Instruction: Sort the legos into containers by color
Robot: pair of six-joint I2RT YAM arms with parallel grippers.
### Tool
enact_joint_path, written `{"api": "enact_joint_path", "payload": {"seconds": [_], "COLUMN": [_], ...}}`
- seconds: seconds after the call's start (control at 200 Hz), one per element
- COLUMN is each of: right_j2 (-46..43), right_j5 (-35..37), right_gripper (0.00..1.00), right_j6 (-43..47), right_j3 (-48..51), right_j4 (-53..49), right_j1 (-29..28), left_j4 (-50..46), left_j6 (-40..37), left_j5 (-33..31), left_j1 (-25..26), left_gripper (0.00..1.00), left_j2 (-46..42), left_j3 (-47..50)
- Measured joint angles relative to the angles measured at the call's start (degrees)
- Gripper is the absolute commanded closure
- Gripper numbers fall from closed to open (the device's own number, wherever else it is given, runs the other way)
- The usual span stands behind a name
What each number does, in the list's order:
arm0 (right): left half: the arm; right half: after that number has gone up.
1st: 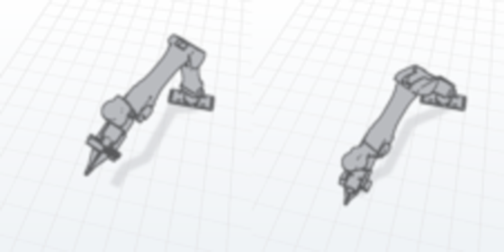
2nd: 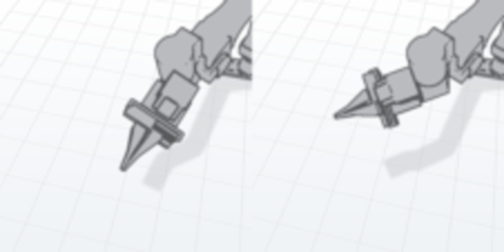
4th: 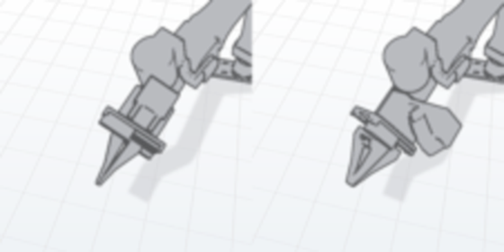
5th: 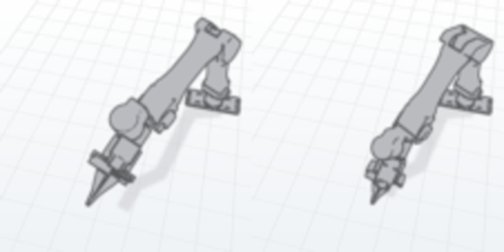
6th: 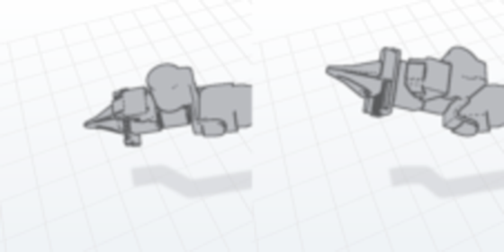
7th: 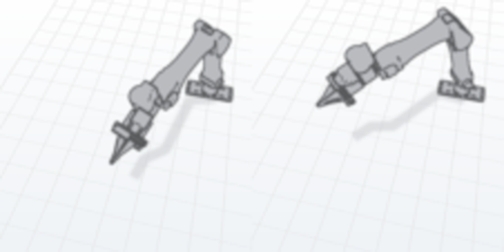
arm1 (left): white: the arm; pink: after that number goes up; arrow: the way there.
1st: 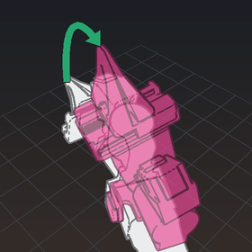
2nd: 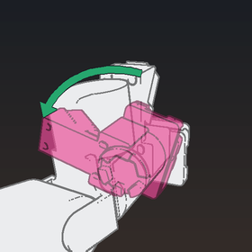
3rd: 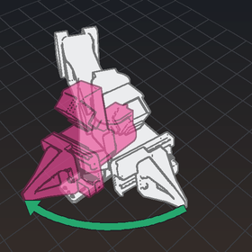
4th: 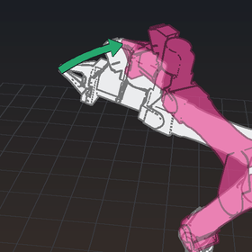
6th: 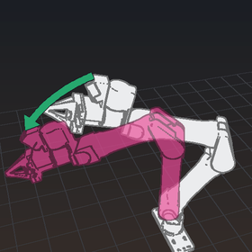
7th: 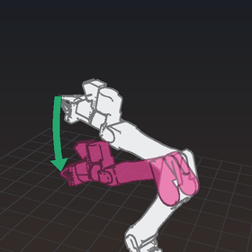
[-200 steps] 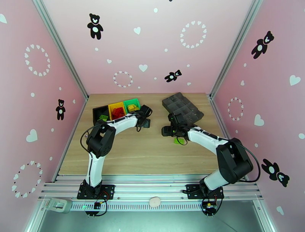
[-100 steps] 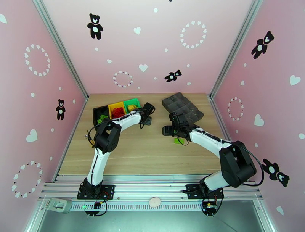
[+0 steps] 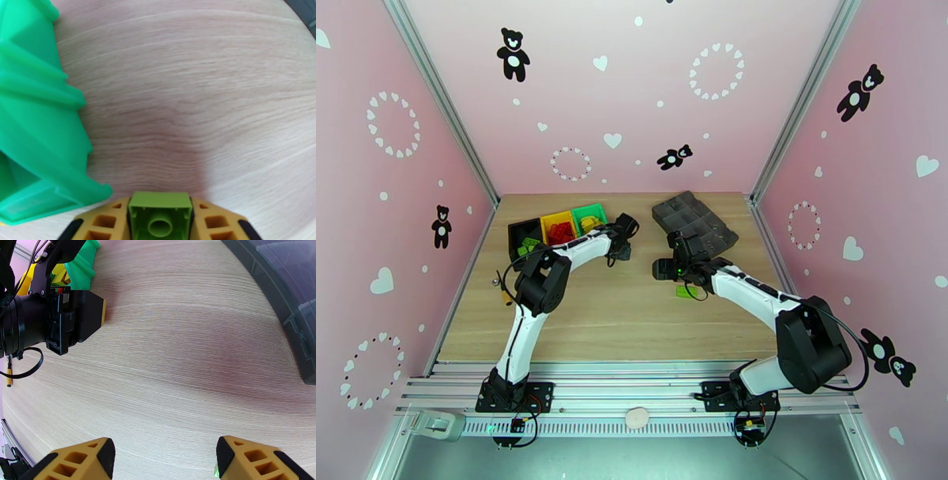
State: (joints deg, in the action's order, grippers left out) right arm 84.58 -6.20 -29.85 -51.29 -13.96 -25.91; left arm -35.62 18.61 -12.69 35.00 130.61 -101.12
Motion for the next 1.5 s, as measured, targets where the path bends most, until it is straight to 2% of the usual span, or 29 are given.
{"api": "enact_joint_path", "payload": {"seconds": [0.14,0.39,0.571,0.746,0.951,1.151,1.336,1.407,1.497], "right_j2": [0.0,0.7,5.3,10.4,14.3,14.7,14.4,13.7,12.3], "right_j5": [-1.1,-3.9,-4.4,-4.5,-4.5,-3.8,-1.6,-0.9,-0.2], "right_gripper": [0.30,0.30,0.30,0.31,0.31,0.31,0.31,0.30,0.30], "right_j6": [-0.2,-1.0,-1.3,-1.3,-1.3,-1.2,-0.9,-0.6,-0.6], "right_j3": [0.0,-0.3,-4.8,-11.6,-17.5,-17.7,-16.9,-15.6,-13.2], "right_j4": [0.2,1.7,2.1,2.2,2.1,1.5,0.4,0.0,-0.6], "right_j1": [0.0,-2.2,-7.4,-12.5,-17.3,-18.0,-17.8,-17.6,-16.9], "left_j4": [-0.5,-0.9,-0.9,-1.2,-1.3,-1.1,-1.2,-1.4,-1.3], "left_j6": [0.0,-0.5,-0.4,0.5,2.9,4.8,5.7,5.8,6.1], "left_j5": [-0.5,-2.8,-3.9,-3.6,-1.2,1.9,4.0,4.6,5.0], "left_j1": [0.3,-1.6,-7.8,-16.4,-28.2,-36.9,-39.0,-39.0,-39.0], "left_gripper": [0.70,0.69,0.69,0.69,0.69,0.68,0.65,0.60,0.46], "left_j2": [-5.5,-22.1,-30.1,-33.9,-35.0,-33.4,-26.7,-24.7,-23.2], "left_j3": [4.6,11.2,15.4,19.1,20.7,20.8,19.0,17.7,16.3]}}
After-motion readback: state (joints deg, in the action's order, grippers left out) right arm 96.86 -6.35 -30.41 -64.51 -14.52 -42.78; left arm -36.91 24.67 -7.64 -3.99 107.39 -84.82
